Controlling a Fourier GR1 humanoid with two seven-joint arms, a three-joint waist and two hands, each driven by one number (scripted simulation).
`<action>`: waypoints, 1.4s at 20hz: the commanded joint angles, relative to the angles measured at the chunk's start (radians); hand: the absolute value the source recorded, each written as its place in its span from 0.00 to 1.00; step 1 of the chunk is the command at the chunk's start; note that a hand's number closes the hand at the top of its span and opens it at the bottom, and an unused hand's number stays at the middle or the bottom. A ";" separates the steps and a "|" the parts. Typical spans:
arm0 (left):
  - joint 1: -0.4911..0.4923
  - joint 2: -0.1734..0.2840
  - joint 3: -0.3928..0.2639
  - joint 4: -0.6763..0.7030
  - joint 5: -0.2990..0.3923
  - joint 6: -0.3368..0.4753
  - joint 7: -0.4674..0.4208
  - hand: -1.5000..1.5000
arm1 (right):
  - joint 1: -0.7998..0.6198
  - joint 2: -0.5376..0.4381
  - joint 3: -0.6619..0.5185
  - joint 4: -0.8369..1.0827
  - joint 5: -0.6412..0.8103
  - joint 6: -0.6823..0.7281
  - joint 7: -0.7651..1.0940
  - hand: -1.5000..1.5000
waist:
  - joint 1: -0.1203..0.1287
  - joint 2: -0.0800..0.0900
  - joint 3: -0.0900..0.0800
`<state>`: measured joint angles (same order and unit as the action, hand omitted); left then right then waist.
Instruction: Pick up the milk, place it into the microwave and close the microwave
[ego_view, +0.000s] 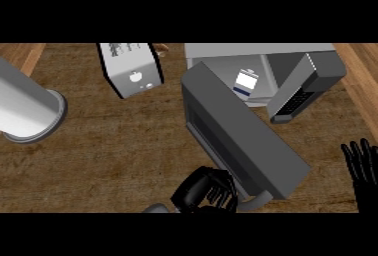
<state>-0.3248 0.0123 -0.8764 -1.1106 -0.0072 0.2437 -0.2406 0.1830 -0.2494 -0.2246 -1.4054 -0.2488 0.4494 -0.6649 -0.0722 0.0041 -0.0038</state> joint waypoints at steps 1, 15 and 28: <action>-0.125 -0.012 -0.099 0.066 0.084 0.115 0.024 1.00 | 0.036 -0.039 0.006 -0.109 -0.059 0.083 0.036 0.00 | -0.030 0.004 -0.001; -0.341 -0.012 0.031 0.071 0.350 0.322 -0.077 0.00 | -0.026 -0.091 0.014 -0.228 -0.124 0.086 0.128 0.00 | -0.166 0.041 -0.009; -0.500 -0.012 0.083 0.181 0.504 0.393 -0.173 0.00 | -0.090 -0.126 0.023 -0.263 -0.241 0.140 0.192 0.00 | -0.252 0.071 -0.002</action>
<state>-0.7712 0.0006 -0.8137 -0.9575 0.4614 0.6171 -0.3883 0.1149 -0.3652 -0.2027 -1.6627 -0.4558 0.5684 -0.4835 -0.3053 0.0687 -0.0078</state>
